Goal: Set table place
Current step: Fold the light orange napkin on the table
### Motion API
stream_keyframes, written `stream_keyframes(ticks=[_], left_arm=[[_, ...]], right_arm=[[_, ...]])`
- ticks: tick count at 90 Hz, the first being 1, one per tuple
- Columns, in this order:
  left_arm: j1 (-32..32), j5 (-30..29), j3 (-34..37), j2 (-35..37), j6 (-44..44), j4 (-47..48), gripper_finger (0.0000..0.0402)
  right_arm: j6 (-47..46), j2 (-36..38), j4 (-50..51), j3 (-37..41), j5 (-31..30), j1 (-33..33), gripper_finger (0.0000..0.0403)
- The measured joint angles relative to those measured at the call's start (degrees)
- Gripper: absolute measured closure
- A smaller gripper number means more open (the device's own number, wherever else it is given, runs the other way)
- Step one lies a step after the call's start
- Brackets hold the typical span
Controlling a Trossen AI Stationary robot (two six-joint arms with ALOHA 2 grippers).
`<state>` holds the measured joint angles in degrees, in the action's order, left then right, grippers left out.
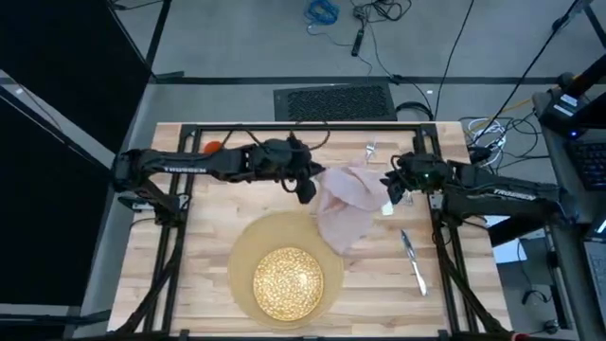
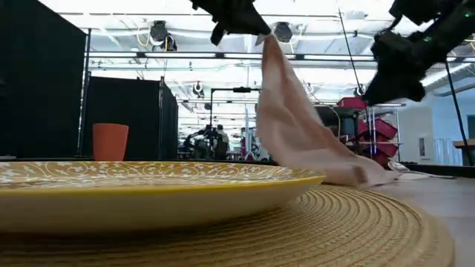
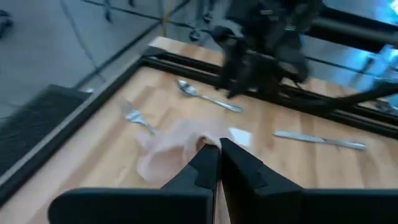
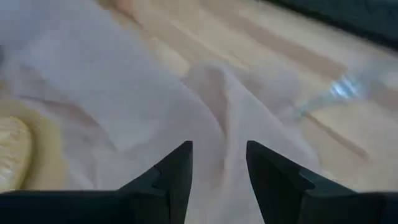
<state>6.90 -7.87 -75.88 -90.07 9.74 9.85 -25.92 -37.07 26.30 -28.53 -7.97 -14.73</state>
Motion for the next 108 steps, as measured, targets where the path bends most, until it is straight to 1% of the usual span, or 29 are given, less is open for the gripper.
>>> stream_keyframes(ticks=[10,26,33,44,52,59,76,93,108], left_arm=[[1.77,-0.16,0.00,-0.72,-0.18,0.46,0.0401],[4.26,-0.65,0.96,-0.82,-1.14,4.90,0.0401],[5.06,-1.82,1.04,-0.82,-1.23,8.31,0.0401],[5.62,-2.15,1.07,-0.65,-1.24,11.58,0.0401],[5.70,-3.43,1.07,-0.64,-1.63,13.83,0.0401],[5.74,-4.38,1.07,-0.64,-1.69,14.83,0.0401],[5.76,-4.42,1.07,-0.64,-1.69,15.22,0.0401],[5.78,-4.42,1.07,-0.64,-1.67,15.14,0.0401],[5.72,-4.40,1.05,-0.64,-1.67,15.08,0.0401]], right_arm=[[1.43,-4.14,-1.03,0.00,-0.98,1.93,0.0266],[-0.24,-11.74,3.55,0.02,-4.37,2.56,0.0266],[-1.78,-14.62,3.94,0.06,-5.58,1.91,0.0266],[-3.46,-18.22,4.12,0.06,-5.62,-0.26,0.0266],[-4.92,-20.21,5.83,0.06,-5.62,-1.70,0.0266],[-6.29,-21.37,7.88,0.06,-5.63,-2.57,0.0266],[-9.71,-22.31,10.97,0.09,-5.69,-2.92,0.0266],[-17.44,-22.34,14.83,0.09,-5.74,-2.92,0.0266],[-20.04,-23.56,16.76,0.09,-7.37,-2.79,0.0266]])
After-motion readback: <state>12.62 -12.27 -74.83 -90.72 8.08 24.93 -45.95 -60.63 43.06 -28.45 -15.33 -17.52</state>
